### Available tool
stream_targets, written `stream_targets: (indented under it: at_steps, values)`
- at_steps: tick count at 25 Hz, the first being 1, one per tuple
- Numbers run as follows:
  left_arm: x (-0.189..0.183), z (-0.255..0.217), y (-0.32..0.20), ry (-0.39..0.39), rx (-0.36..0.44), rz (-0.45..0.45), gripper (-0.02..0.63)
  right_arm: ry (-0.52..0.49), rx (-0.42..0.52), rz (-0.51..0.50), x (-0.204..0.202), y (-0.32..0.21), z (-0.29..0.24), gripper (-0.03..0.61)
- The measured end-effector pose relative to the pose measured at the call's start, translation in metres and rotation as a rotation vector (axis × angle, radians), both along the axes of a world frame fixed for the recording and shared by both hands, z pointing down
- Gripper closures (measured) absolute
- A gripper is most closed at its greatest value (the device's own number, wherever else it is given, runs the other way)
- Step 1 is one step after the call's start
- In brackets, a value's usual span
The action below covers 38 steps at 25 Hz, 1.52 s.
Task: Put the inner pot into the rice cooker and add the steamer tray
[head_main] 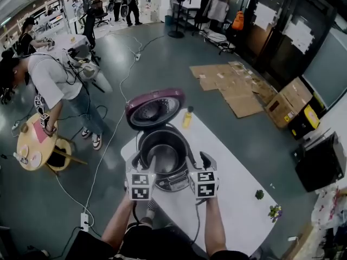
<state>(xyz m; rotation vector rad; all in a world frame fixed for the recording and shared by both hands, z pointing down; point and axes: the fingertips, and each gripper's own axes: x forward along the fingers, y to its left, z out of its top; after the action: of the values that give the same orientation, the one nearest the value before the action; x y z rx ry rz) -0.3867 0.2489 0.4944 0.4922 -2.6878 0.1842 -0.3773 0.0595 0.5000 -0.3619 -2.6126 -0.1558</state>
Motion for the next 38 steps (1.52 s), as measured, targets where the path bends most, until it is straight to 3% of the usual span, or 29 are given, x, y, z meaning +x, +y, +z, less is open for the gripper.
stream_targets:
  at_steps: [6, 9, 13, 20, 31, 38]
  values:
    - [0.041, -0.043, -0.018, -0.122, 0.039, 0.067, 0.425, -0.187, -0.11, 0.008, 0.046, -0.008, -0.05, 0.36]
    - [0.064, -0.055, -0.026, -0.178, 0.058, 0.098, 0.446, -0.274, -0.12, 0.008, 0.073, -0.011, -0.062, 0.376]
    - [0.094, -0.058, -0.033, -0.21, 0.053, 0.126, 0.489, -0.36, -0.111, 0.039, 0.11, -0.016, -0.067, 0.459]
    - [0.139, -0.044, -0.041, -0.212, 0.066, 0.14, 0.592, -0.379, -0.109, 0.1, 0.163, -0.029, -0.052, 0.574]
    - [0.147, -0.053, -0.063, -0.237, 0.059, 0.2, 0.603, -0.376, -0.101, 0.138, 0.176, -0.046, -0.053, 0.572]
    - [0.148, -0.06, -0.117, -0.247, 0.083, 0.331, 0.603, -0.393, -0.077, 0.28, 0.204, -0.098, -0.058, 0.572]
